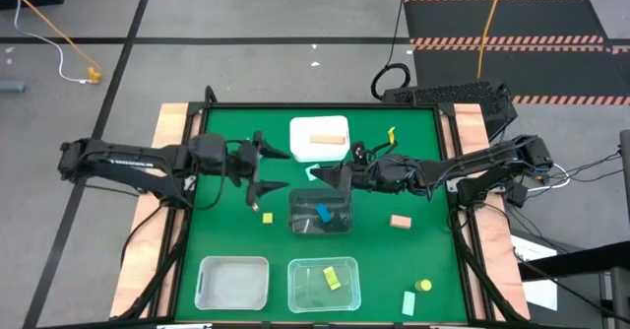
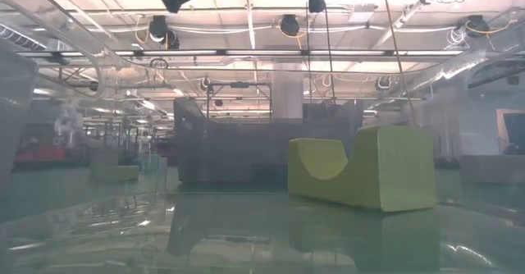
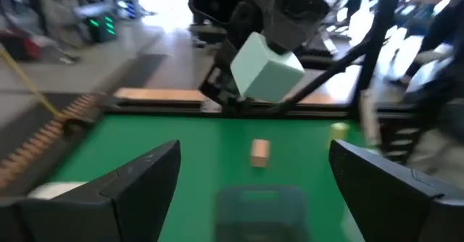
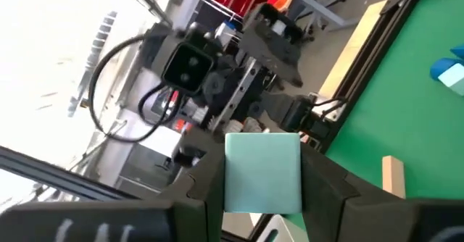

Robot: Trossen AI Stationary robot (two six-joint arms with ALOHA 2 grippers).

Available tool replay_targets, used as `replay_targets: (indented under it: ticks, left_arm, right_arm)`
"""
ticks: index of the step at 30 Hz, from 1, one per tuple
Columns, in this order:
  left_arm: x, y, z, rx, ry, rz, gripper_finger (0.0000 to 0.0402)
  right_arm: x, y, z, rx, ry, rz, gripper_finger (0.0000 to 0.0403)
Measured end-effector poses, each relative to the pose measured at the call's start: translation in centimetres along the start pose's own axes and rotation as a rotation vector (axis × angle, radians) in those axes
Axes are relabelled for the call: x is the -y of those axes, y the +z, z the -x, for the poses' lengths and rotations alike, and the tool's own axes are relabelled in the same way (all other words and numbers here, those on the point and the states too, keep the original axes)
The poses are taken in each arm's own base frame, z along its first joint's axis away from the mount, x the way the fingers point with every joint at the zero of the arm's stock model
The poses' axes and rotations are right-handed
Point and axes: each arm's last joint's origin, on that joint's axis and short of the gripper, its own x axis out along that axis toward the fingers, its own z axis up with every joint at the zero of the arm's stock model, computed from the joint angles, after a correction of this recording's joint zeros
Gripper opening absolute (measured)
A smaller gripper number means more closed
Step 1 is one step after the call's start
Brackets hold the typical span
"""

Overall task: Sort & place blocks by color
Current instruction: Put the top right light blue block into the gray bin

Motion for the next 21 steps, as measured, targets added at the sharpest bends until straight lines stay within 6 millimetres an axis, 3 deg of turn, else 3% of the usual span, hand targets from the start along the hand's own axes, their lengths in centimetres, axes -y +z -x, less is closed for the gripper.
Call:
replay_targets:
  ticks: [7, 16, 21]
  left_arm:
    - [0.5, 1.4, -1.3, 0.042, 0.187, -0.197, 0.0351]
    - [1.0, 1.9, -3.9, 0.082, 0.186, -0.269, 0.0351]
    - [0.3, 2.0, -5.3, 0.118, 0.333, -0.291, 0.0351]
  right_arm:
    - [0.5, 1.1, -0.3, 0.038, -0.014, -0.033, 0.0114]
    - [0.9, 2.6, -0.6, 0.096, -0.003, -0.043, 0.0114]
    - [0.9, 2.6, -0.6, 0.096, -0.004, -0.036, 0.0114]
